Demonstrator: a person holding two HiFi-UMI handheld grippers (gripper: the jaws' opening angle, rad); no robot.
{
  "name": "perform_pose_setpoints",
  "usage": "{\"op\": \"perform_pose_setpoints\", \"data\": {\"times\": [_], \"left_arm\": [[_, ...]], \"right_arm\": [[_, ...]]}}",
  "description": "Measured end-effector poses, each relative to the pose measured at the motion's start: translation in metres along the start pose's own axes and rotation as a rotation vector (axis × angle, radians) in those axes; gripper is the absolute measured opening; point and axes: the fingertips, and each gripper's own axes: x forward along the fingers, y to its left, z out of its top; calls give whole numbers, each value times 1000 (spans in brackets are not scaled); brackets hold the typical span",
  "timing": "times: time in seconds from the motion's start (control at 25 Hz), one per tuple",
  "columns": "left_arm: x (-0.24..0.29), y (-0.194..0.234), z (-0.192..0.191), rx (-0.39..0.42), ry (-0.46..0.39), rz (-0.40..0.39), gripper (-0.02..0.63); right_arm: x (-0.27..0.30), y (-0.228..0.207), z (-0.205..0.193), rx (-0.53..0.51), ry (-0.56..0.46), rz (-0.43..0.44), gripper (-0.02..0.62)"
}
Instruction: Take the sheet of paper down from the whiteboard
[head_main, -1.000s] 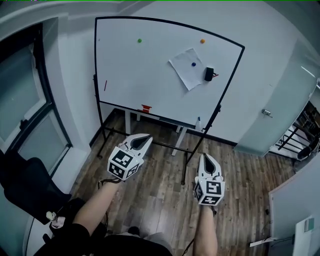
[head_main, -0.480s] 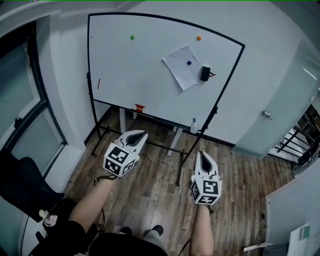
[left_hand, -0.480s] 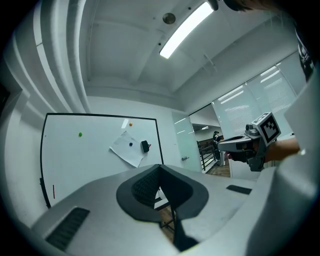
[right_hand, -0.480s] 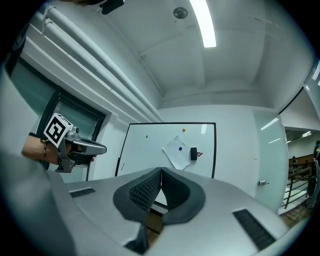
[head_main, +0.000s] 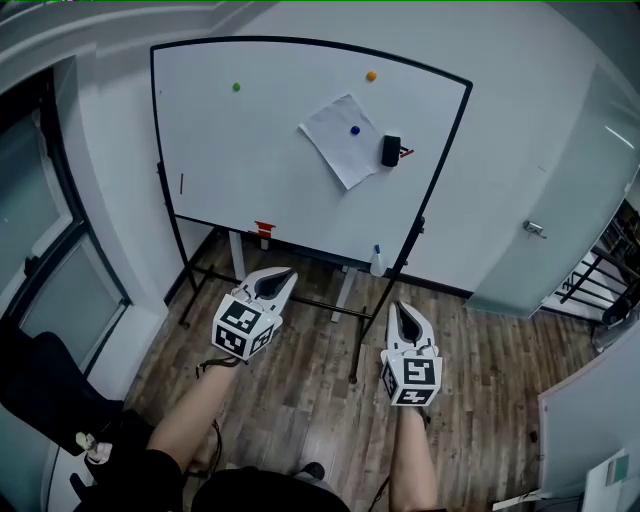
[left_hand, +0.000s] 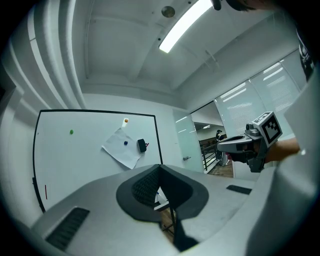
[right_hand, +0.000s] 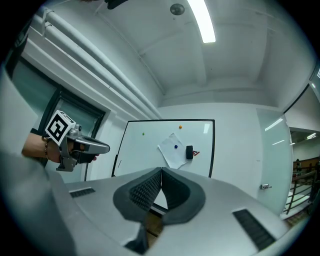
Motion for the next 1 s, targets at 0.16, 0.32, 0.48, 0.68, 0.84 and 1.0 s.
{"op": "perform_pose_setpoints", "data": {"times": [0.16,0.32,0.48,0.68,0.84,1.0], "left_arm": [[24,-7,5,7,-6,17,12],[43,-15,4,2,-2,38,12],[56,-24,0,-2,8,59,12],[68,-34,-5,-6,14,81,14],[77,-38,-12,-12,30,95,12],[87,-38,-14,-10,34,104,12]], "right_arm": [[9,-25,-4,0,-7,14,21],[15,-47,-12,6,-6,29,21],[18,-63,-20,15,-12,52,21],[22,-78,-26,27,-22,81,21],[25,-88,-39,25,-5,96,21],[34,-98,-47,28,1,106,21]]}}
